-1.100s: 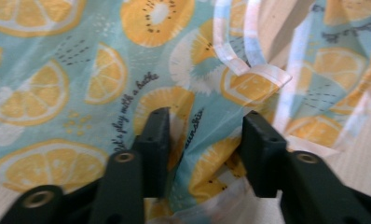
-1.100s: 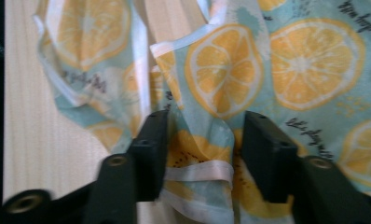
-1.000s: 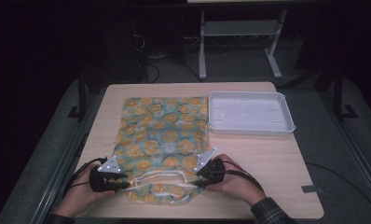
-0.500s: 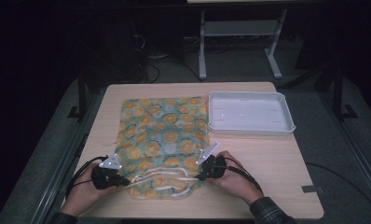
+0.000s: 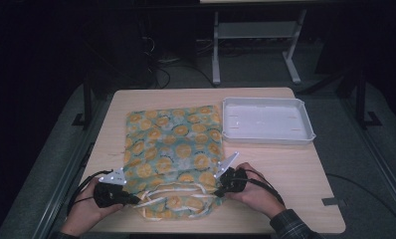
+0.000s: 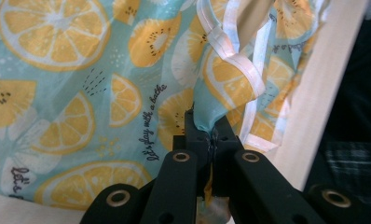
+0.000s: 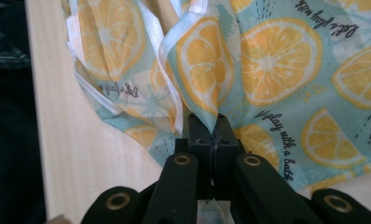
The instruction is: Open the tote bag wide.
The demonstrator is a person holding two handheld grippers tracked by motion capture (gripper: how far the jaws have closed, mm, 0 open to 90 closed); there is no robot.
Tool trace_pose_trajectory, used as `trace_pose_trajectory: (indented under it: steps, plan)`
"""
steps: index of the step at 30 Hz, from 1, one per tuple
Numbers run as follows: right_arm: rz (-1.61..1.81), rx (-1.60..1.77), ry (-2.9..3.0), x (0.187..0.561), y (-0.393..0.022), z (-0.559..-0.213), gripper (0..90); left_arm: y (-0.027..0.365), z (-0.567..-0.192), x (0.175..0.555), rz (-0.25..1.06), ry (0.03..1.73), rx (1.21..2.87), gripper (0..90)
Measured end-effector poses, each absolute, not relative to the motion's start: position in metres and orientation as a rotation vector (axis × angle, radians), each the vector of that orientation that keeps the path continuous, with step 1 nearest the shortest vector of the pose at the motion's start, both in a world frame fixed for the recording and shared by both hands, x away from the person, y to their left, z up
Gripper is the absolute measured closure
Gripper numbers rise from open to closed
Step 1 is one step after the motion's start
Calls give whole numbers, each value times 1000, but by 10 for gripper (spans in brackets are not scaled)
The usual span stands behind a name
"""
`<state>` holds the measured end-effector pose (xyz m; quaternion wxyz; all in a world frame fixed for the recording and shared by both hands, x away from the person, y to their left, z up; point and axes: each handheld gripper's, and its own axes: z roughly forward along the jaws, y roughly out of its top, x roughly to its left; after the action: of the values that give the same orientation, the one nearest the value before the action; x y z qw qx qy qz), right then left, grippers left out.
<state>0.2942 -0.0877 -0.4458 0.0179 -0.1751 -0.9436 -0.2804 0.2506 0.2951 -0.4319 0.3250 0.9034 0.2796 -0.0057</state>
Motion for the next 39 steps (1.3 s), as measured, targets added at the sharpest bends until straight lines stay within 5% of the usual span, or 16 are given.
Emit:
trace_pose_trajectory:
  steps: [17,39]
  plan:
    - [-1033,-504,-2895,283,-105,-410,892,303,-396,235,23,678,2272,890]
    - [-1192,-562,-2930,332,-107,-353,892,310,-341,287,80,721,2152,889]
